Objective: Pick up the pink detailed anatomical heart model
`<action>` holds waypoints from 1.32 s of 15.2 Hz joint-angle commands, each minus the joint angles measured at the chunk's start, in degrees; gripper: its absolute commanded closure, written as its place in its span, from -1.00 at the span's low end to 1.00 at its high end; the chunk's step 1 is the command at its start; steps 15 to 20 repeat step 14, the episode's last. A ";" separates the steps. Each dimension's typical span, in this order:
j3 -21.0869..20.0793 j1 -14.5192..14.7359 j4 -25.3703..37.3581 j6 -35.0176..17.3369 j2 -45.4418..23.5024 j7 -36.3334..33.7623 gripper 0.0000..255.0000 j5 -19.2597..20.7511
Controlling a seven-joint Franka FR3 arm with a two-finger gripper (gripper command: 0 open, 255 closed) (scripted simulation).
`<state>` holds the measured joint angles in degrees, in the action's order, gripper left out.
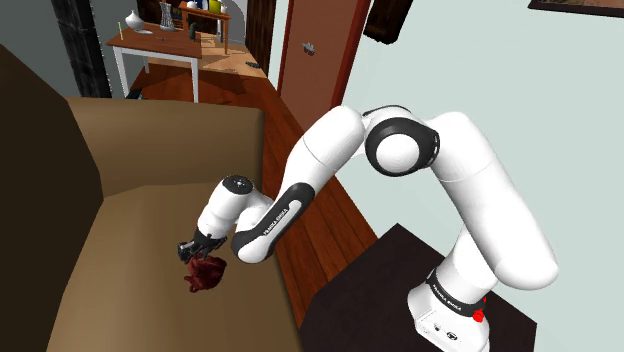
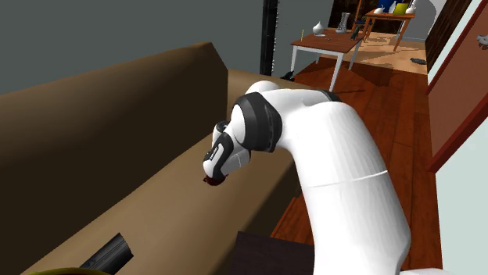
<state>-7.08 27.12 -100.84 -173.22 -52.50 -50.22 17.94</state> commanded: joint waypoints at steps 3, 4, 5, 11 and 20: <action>-0.66 -0.58 -1.79 1.32 2.90 0.13 1.00 -0.15; -0.87 -0.75 -2.17 1.68 3.61 0.19 1.00 -0.20; -1.08 -0.93 -2.54 2.05 4.32 0.26 1.00 -0.26; -2.47 -2.05 -4.46 4.42 8.46 0.74 1.00 -0.73; -2.75 -2.27 -4.78 4.91 9.23 0.85 1.00 -0.85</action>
